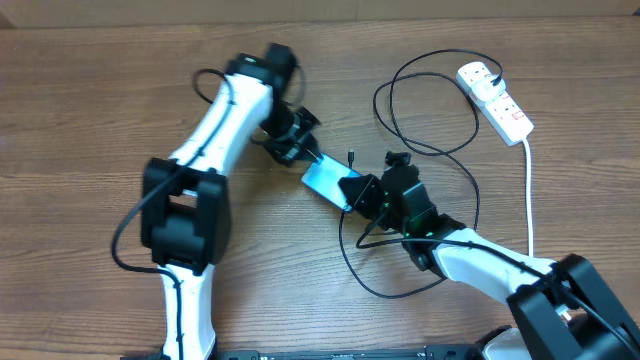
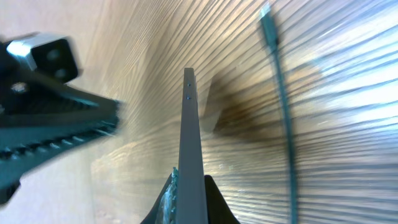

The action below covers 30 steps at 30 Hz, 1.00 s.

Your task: Plug charger to phone and switch on socket

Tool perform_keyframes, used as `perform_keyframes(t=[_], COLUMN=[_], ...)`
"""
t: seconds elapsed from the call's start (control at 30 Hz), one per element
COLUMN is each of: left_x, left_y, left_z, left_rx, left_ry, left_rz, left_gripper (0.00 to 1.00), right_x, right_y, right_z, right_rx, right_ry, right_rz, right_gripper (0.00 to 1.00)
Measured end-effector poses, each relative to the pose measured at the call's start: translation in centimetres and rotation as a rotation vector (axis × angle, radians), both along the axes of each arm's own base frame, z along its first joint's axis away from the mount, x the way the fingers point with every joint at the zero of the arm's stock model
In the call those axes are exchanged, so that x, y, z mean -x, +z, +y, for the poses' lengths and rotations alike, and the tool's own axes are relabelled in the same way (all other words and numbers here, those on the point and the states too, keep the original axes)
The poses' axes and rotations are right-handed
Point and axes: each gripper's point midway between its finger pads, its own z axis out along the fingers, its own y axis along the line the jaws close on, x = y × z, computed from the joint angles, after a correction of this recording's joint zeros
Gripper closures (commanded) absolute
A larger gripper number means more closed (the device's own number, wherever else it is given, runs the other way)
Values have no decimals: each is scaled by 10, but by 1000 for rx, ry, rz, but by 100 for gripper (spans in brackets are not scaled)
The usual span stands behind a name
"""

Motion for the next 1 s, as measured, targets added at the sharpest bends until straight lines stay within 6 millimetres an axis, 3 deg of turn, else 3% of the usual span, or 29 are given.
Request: perform_keyframes(t=[0.1, 0.13, 0.23, 0.3, 0.53, 0.63, 0.7, 0.83, 1.0], left_x=[-30, -38, -42, -42, -42, -44, -42, -39, -49], left_y=[16, 21, 25, 27, 28, 28, 29, 33, 64], left_z=[38, 51, 60, 56, 43, 32, 21, 2, -31], left_rx=[89, 112, 143, 162, 186, 191, 196, 232, 456], left_ry=[-27, -41, -95, -160, -308, -351, -372, -376, -387], left_rz=[-122, -166, -226, -268, -371, -410, -417, -418, -533], left_gripper=[96, 96, 96, 96, 96, 95, 89, 88, 83], right_x=[-7, -13, -20, -25, -27, -28, -27, -34, -53], right_y=[15, 30, 61, 83, 130, 134, 129, 121, 131], right_z=[-16, -23, -37, -46, -86, -90, -90, -88, -83], right_rx=[25, 29, 36, 29, -19, -70, -113, -184, -293], right_ry=[-23, -34, -55, -74, -181, -225, -260, -312, -351], right_rz=[-17, -44, -96, -143, -218, -192, -138, -76, -104], right_gripper=[96, 96, 96, 96, 96, 96, 96, 96, 96])
